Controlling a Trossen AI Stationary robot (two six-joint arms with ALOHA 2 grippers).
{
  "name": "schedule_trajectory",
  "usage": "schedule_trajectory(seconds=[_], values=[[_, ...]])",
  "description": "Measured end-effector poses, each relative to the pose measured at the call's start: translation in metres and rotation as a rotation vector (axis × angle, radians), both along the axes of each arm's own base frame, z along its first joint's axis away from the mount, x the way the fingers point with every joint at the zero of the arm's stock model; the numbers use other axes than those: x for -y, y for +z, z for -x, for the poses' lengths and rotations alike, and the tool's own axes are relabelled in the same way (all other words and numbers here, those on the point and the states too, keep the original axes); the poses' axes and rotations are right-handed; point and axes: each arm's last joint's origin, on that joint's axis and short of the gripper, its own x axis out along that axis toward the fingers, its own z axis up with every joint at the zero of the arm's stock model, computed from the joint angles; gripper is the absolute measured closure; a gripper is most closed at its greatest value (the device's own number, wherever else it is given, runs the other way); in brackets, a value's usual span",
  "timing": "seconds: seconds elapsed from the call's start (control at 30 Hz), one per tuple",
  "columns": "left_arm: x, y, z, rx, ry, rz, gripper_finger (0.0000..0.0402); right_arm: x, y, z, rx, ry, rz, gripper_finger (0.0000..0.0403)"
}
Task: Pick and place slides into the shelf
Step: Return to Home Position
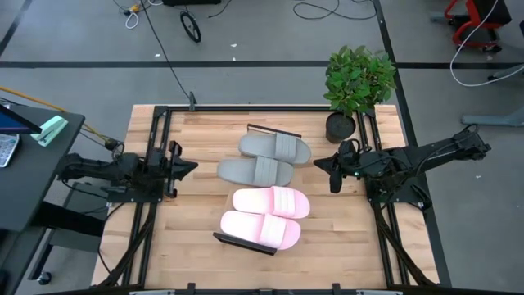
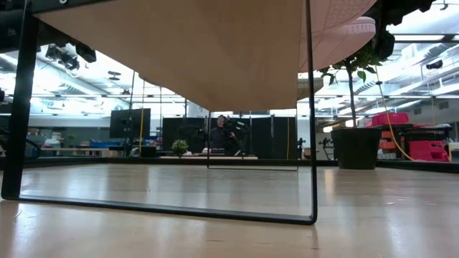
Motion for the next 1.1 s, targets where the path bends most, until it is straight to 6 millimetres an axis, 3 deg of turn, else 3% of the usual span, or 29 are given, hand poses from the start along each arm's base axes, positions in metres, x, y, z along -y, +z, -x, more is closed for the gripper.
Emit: schedule_trajectory(seconds=[0.27,0.5,0.7,0.93,1.1], values=[[-0.002,-0.002,0.008,0.001,0.021,-0.033,0.0396,0.000,0.000,0.000,0.005,-0.001,-0.004,0.0400],[-0.004,-0.015,0.004,-0.041,0.049,-0.051,0.0395,0.000,0.000,0.000,0.001,0.011,0.003,0.0400],[-0.007,-0.014,0.004,-0.035,-0.005,-0.095,0.0398,-0.001,0.000,0.000,-0.001,0.021,0.000,0.0400],[-0.012,-0.030,0.000,-0.198,-0.033,-0.028,0.0398,-0.001,0.000,0.000,-0.007,0.037,0.014,0.0401],[-0.012,-0.030,0.000,-0.192,-0.061,-0.028,0.0394,-0.002,0.000,0.000,-0.021,0.103,0.047,0.0401]])
